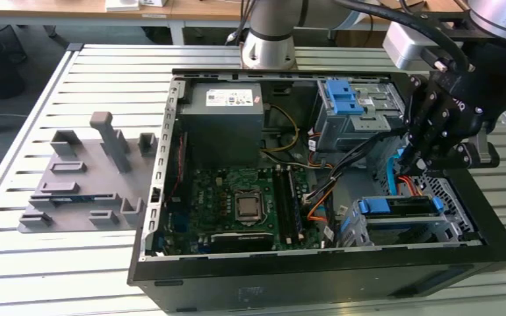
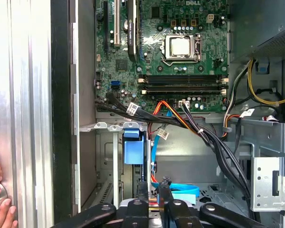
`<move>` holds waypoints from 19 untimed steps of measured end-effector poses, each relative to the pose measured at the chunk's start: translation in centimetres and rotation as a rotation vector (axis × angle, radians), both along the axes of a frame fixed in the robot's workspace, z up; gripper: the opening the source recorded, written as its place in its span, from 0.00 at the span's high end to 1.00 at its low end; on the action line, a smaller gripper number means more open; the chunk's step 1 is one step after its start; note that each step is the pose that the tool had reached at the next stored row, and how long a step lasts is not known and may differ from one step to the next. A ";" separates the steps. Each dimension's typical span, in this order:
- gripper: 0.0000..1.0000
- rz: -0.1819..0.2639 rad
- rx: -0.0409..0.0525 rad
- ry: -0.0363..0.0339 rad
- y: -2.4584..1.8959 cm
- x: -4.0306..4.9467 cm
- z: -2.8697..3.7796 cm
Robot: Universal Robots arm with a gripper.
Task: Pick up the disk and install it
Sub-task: 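Insert the second disk wire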
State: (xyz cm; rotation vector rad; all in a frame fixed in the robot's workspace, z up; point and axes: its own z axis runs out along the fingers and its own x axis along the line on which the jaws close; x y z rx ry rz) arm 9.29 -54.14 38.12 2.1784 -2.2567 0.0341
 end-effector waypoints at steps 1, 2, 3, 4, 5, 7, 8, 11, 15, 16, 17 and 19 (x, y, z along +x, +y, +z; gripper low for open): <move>0.75 0.000 0.0000 0.0000 0.00 0.00 -0.02; 0.69 0.000 0.0001 0.0000 0.00 0.00 -0.04; 0.69 0.000 0.0000 0.0000 0.00 0.00 -0.06; 0.69 0.000 0.0000 0.0000 0.00 0.00 -0.09; 0.69 0.000 0.0001 0.0000 0.00 0.00 -0.12; 0.69 0.000 0.0004 0.0000 0.00 0.00 -0.20; 0.69 0.000 0.0006 0.0000 0.00 0.00 -0.24; 0.69 0.000 0.0022 0.0000 0.01 0.00 -0.37; 0.69 0.000 0.0038 0.0000 0.04 0.00 -0.56; 0.69 0.000 0.0041 0.0000 0.06 0.00 -0.62; 0.69 0.000 0.0043 0.0000 0.16 0.01 -0.70; 0.69 0.000 0.0043 0.0000 0.35 0.00 -0.72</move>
